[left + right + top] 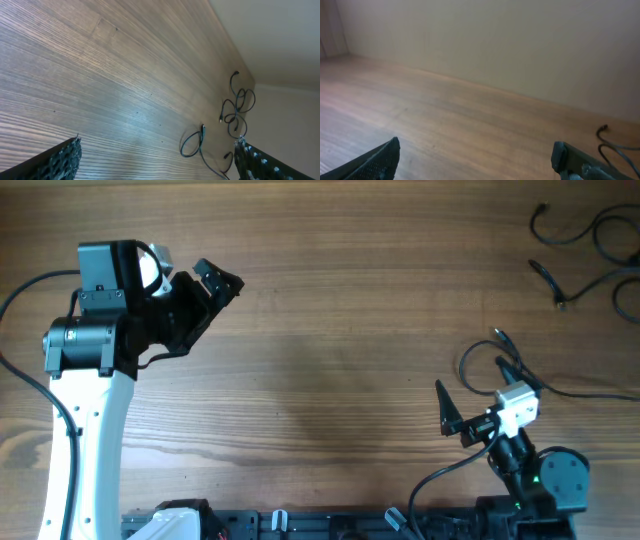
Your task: Untangle cables
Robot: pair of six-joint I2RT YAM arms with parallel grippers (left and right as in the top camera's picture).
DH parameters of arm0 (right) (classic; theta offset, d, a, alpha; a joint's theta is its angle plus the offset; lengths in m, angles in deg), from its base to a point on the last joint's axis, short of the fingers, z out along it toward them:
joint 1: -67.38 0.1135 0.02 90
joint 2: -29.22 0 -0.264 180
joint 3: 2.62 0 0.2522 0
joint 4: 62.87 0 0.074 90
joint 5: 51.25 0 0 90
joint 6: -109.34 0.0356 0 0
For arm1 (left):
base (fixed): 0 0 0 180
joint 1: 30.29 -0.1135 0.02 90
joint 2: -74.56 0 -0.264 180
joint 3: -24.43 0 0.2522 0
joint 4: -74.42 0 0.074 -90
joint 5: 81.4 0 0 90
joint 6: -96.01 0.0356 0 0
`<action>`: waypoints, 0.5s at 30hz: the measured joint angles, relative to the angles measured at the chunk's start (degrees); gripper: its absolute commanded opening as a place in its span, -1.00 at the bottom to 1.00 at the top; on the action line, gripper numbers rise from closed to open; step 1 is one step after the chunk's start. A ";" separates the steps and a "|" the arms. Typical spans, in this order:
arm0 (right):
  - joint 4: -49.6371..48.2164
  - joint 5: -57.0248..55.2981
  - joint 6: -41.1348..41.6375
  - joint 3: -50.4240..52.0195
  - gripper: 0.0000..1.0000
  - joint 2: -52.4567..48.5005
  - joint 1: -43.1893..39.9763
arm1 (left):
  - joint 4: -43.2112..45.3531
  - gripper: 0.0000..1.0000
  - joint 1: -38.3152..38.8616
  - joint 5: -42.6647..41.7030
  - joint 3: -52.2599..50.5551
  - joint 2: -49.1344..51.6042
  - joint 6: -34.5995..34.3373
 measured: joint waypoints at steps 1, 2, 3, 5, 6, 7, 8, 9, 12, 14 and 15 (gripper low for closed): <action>-1.36 -0.17 0.44 1.49 0.99 0.92 0.00 | 0.02 1.00 0.00 0.00 0.00 0.00 0.00; -2.67 -0.42 0.98 3.23 1.00 1.92 0.00 | 0.00 1.00 0.00 0.00 0.00 0.00 0.00; -3.93 -0.61 1.55 4.46 0.99 2.21 0.00 | 0.00 1.00 0.00 0.00 0.00 0.00 0.00; -6.27 -0.92 2.58 6.58 1.00 2.32 0.00 | 0.00 1.00 0.00 0.00 0.00 0.00 0.00; -7.17 -1.27 3.28 7.85 0.99 2.32 0.00 | 0.00 1.00 0.00 0.00 0.00 0.00 0.00; -7.56 -1.42 3.56 8.39 0.99 2.32 0.00 | 0.00 1.00 0.00 0.00 0.00 0.00 -0.02; -8.72 -1.90 3.87 9.35 0.99 2.32 0.00 | 0.00 1.00 0.00 0.00 0.00 0.00 0.00; -9.68 -2.34 4.09 9.94 0.99 2.32 0.00 | 0.00 1.00 0.00 0.00 0.00 0.00 0.00; -13.53 -3.82 4.55 11.50 0.99 2.36 0.00 | 0.00 1.00 0.00 0.00 0.00 0.00 0.00; -16.72 -4.42 4.74 12.94 0.99 2.43 0.00 | 0.00 1.00 0.00 0.00 0.00 0.00 -0.02; -16.90 -4.52 4.74 13.46 1.00 2.45 0.00 | 0.00 1.00 0.00 0.00 0.00 0.00 0.00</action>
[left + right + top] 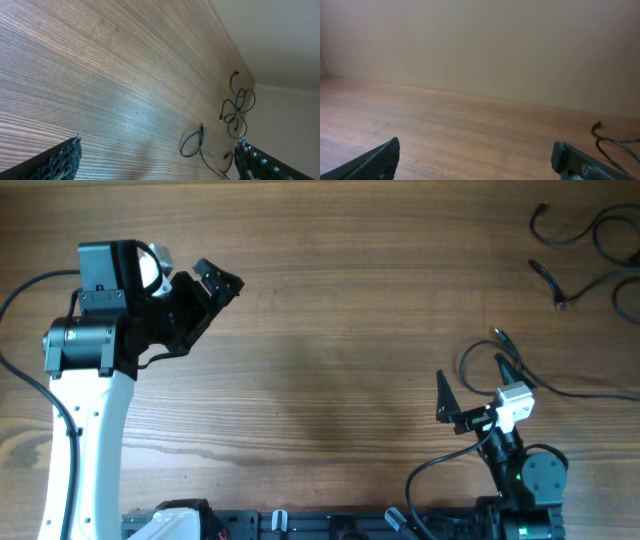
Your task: Untangle cables
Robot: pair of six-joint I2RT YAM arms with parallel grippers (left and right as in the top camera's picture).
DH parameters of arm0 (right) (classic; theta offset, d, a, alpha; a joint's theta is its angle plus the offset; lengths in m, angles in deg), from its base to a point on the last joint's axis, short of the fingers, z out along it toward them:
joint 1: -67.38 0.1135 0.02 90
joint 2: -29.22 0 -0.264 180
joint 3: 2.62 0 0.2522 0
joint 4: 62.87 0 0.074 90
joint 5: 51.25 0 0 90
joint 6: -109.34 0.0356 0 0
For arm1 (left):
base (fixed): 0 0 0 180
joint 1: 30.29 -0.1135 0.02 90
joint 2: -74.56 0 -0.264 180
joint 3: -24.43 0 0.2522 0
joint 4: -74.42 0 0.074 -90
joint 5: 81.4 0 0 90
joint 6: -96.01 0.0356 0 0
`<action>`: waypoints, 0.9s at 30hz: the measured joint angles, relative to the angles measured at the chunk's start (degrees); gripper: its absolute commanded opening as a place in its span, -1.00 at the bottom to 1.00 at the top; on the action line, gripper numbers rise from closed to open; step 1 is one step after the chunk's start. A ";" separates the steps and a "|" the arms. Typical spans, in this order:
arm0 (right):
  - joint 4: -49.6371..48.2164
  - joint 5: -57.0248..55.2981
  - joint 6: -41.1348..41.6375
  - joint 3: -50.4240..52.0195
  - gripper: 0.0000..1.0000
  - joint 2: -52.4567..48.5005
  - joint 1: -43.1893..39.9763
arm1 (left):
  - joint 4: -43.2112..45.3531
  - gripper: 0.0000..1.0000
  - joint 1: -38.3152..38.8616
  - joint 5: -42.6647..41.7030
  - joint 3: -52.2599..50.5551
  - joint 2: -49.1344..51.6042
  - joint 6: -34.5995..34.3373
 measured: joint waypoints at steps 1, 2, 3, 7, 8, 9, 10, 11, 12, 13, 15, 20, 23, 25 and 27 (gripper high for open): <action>0.02 -0.35 0.02 0.44 1.00 0.00 0.00 | 0.02 1.00 0.00 0.00 0.00 0.00 0.00; 0.00 -0.79 0.00 0.66 0.99 0.00 0.00 | 0.00 1.00 0.00 0.00 0.00 0.00 0.00; 0.02 -1.38 0.02 0.79 1.00 0.02 0.00 | 0.00 1.00 0.00 0.00 0.00 0.00 0.00; 2.38 -2.51 0.02 0.87 0.99 0.04 0.00 | 0.00 1.00 0.00 0.00 0.00 0.00 0.00; 2.36 -2.62 0.02 0.87 1.00 0.04 0.00 | 0.00 1.00 0.00 0.00 0.00 0.00 0.00; 2.38 -2.71 0.02 0.87 0.99 0.04 0.00 | 0.00 1.00 0.00 0.00 0.00 0.00 0.00; 2.38 -2.71 0.00 0.87 0.99 0.04 0.00 | 0.00 1.00 0.00 0.00 0.00 0.00 0.00; 2.38 -2.73 0.00 0.87 0.99 0.04 0.00 | 0.00 0.99 0.00 0.00 0.00 0.00 0.00; 2.40 -2.89 0.02 0.87 0.99 0.04 0.00 | 0.00 1.00 0.00 0.00 0.00 0.00 -0.02; 2.40 -3.15 0.02 0.87 0.99 0.04 0.00 | 0.00 1.00 0.00 0.00 0.00 0.00 0.00; 2.58 -4.02 0.24 0.87 1.00 -0.13 -0.07 | 0.00 0.99 0.00 0.00 0.00 0.00 0.00; 2.80 -5.29 0.66 0.87 0.99 -1.40 -0.70 | 0.00 1.00 0.00 0.00 0.00 0.00 0.00; 2.80 -5.51 0.66 0.87 0.99 -1.38 -0.70 | 0.00 1.00 0.00 0.00 0.00 0.00 0.00; 2.82 -5.62 0.66 0.87 0.99 -0.94 -0.70 | 0.00 1.00 0.00 0.00 0.00 0.00 -0.02; 2.82 -6.21 0.70 0.87 0.99 -0.24 -0.70 | 0.00 1.00 0.00 0.00 0.00 -0.02 0.00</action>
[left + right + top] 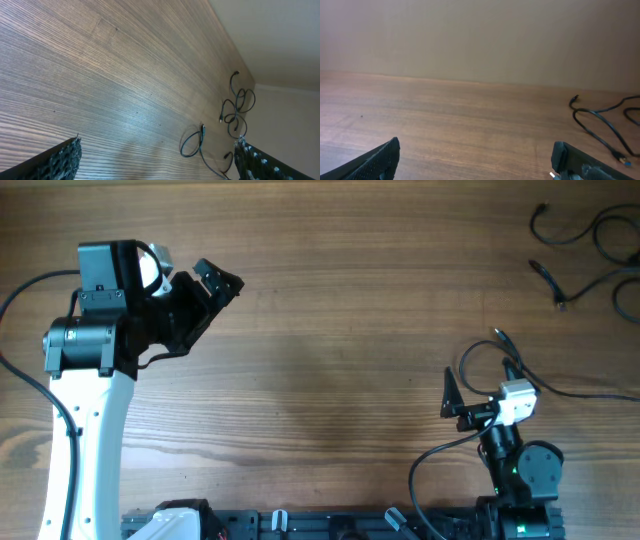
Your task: Untangle cables
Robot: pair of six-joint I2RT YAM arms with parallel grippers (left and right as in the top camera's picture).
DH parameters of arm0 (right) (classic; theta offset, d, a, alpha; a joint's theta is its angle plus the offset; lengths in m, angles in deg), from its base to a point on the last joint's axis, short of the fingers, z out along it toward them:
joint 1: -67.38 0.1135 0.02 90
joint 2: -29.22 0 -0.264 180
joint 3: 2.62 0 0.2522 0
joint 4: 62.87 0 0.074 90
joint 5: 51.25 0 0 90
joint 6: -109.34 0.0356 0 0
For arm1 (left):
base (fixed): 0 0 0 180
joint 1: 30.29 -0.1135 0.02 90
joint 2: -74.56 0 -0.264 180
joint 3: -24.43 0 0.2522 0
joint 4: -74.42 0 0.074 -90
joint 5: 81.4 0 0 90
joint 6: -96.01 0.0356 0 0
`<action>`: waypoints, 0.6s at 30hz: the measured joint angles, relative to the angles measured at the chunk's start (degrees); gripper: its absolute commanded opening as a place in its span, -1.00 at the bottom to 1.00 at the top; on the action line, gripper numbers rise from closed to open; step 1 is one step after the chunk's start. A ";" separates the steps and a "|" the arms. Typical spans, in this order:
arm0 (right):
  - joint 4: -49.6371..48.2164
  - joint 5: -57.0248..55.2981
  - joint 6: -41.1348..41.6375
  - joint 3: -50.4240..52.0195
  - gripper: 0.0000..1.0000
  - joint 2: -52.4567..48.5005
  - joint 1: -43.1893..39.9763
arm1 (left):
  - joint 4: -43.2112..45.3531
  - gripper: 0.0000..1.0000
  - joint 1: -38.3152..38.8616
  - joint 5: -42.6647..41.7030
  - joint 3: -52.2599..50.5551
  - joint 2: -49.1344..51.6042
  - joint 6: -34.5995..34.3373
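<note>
Thin black cables lie at the right side of the table. A tangled bunch (590, 250) sits in the far right corner and also shows as the tangle (238, 106) in the left wrist view. A looped cable (478, 352) lies just beyond my right gripper (480, 377), with its tail running off to the right. The right wrist view catches a cable (598, 122) at its right edge. My right gripper (475, 162) is open and holds nothing. My left gripper (210, 288) hovers at the far left, well away from the cables. It is open and empty in its own view, left gripper (157, 165).
The wooden table (330, 360) is bare between the two arms. A plain wall (480, 35) rises behind the table's far edge. The black rail of the arm bases (330, 525) runs along the near edge, and the left arm's cable (25, 380) curves at the left edge.
My right wrist has turned a little further clockwise, so more of the cable shows at the right of its view. The left arm has not moved. Both grippers stay open.
The right gripper first pointed towards the far left, seeing only a cable tip at its right edge. It then faced the far wall more squarely, and now faces it with the cables in view. The left arm stayed still throughout.
</note>
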 measured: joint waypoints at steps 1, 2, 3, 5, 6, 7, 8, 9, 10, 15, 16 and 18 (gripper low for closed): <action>0.00 -0.24 0.15 0.00 1.00 0.11 0.00 | 0.00 1.00 0.00 0.00 0.00 0.02 0.00; 0.02 -0.42 0.15 0.00 0.99 0.11 0.00 | 0.00 1.00 0.00 0.00 0.00 0.02 0.00; 0.02 -0.59 0.15 0.00 0.99 0.15 0.00 | 0.00 0.99 -0.02 0.00 0.00 0.02 0.00; 0.02 -0.63 0.09 0.00 0.99 0.15 0.00 | 0.00 1.00 0.00 0.00 0.00 0.02 0.00; 0.02 -0.79 0.02 0.00 0.99 0.15 0.00 | 0.00 1.00 0.00 0.00 0.00 0.02 0.00; 0.02 -0.98 -0.09 0.00 0.99 0.15 0.00 | 0.00 1.00 0.00 0.00 0.00 0.02 -0.02; 0.02 -1.07 -0.11 0.00 0.99 0.15 0.00 | 0.00 1.00 0.00 0.00 0.00 0.02 0.00; 0.04 -1.27 -0.11 0.00 0.99 0.15 0.00 | 0.00 1.00 0.00 0.00 0.00 0.02 0.00; 0.04 -1.44 -0.11 0.00 1.00 0.15 0.00 | 0.00 1.00 0.00 0.00 0.00 0.02 0.00; 0.09 -1.66 -0.11 0.00 0.99 0.15 0.00 | 0.00 1.00 0.00 0.00 0.00 0.02 0.00; 0.11 -1.66 -0.11 0.00 0.99 0.15 0.00 | 0.00 1.00 0.00 0.00 0.00 0.02 0.00; 0.13 -1.66 -0.11 0.00 0.99 0.15 0.00 | 0.00 1.00 0.00 0.00 0.00 0.02 0.00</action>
